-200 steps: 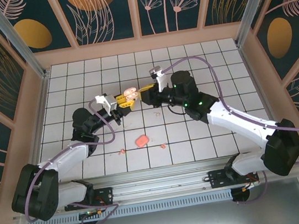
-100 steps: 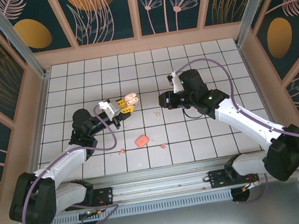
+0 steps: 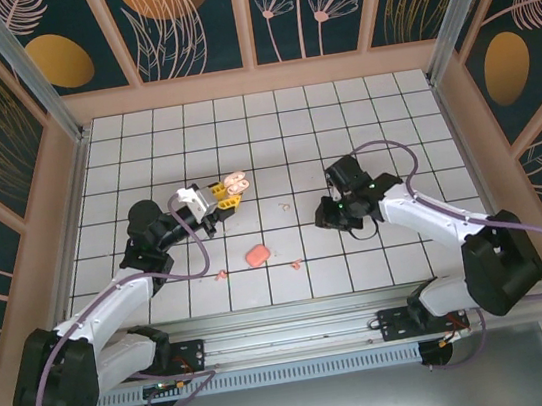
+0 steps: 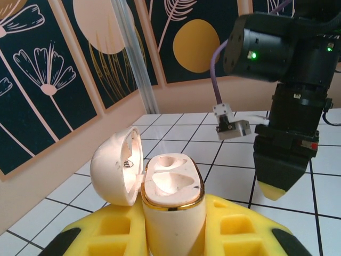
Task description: Insert the wireless bluetooth earbuds into the charging case
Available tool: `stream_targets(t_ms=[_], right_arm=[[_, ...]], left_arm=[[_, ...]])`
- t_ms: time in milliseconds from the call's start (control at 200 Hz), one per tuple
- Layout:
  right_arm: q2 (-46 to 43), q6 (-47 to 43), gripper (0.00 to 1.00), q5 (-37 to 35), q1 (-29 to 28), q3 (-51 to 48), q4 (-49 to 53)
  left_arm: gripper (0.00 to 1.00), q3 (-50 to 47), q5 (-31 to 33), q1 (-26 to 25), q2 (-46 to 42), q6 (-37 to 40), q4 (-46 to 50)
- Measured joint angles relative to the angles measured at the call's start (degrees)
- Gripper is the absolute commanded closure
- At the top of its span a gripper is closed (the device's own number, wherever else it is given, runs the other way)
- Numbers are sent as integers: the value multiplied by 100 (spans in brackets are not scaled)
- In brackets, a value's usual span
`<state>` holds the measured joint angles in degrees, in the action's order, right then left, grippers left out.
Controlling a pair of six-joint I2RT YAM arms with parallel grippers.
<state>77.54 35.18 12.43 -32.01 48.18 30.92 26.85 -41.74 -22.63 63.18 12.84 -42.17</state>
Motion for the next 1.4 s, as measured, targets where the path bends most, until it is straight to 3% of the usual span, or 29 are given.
stream_targets(t_ms=[530,731,1131,1401], right_arm=[[898,114,70,-511,-219,-262,4],[1043,92,62,-671,-363,-256,35],[1049,-352,62,-839,-511,599,1274],[1757,-890,63,-857,-511,898,1633]], left_arm=[[85,-42,9,0,-20,0,44],[85,-42,7,0,-20,-2,44],[85,-63,7,0,-20,-68,42],[85,-63,9,0,-20,-68,42]])
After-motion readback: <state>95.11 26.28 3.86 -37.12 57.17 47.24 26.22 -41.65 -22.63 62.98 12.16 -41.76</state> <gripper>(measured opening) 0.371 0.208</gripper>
